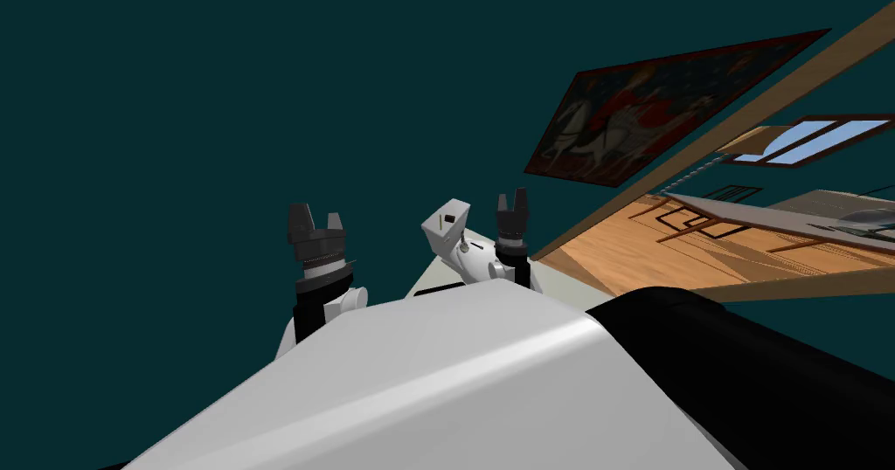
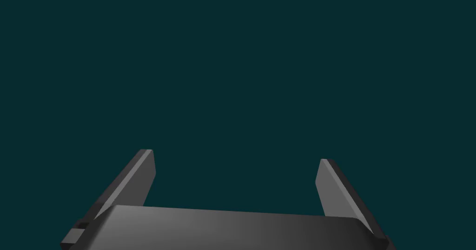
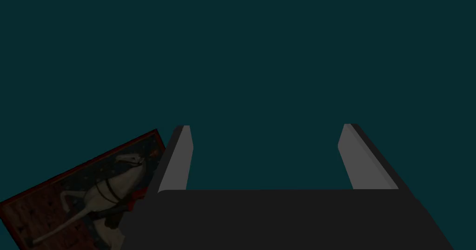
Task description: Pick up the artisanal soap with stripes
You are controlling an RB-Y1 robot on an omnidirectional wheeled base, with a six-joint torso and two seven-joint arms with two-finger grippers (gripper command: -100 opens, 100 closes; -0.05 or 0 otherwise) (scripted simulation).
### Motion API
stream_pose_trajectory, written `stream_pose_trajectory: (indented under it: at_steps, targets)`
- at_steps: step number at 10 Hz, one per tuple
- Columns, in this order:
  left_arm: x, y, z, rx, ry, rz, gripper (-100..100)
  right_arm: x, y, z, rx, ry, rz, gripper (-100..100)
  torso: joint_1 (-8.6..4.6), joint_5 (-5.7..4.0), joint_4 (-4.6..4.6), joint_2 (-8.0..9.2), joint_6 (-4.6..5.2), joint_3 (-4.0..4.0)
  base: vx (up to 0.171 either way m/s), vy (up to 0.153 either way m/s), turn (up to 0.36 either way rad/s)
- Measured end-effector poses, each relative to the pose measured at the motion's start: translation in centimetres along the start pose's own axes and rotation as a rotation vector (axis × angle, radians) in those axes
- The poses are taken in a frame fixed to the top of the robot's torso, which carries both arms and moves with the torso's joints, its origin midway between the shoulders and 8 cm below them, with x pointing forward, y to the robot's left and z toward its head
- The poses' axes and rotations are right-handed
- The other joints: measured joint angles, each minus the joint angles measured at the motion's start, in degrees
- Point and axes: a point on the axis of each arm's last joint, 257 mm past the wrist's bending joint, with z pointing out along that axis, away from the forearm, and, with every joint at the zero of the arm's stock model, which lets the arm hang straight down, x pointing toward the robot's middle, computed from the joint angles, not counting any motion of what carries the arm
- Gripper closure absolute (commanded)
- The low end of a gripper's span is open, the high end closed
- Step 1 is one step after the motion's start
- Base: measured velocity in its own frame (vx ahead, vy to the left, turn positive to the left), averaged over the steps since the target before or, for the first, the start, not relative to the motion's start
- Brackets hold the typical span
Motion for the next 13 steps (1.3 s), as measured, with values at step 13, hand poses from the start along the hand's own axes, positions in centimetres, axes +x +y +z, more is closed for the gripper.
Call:
stream_pose_trajectory:
  at_steps: [13]
  targets:
    - [0.0, 0.0, 0.0, 0.000, 0.000, 0.000, 0, 1.7, -10.5, -15.5, 0.459, 0.265, -0.022, -100, -0.01, 0.00, 0.02, 0.07, -0.01, 0.04, -0.022, 0.005, 0.199]
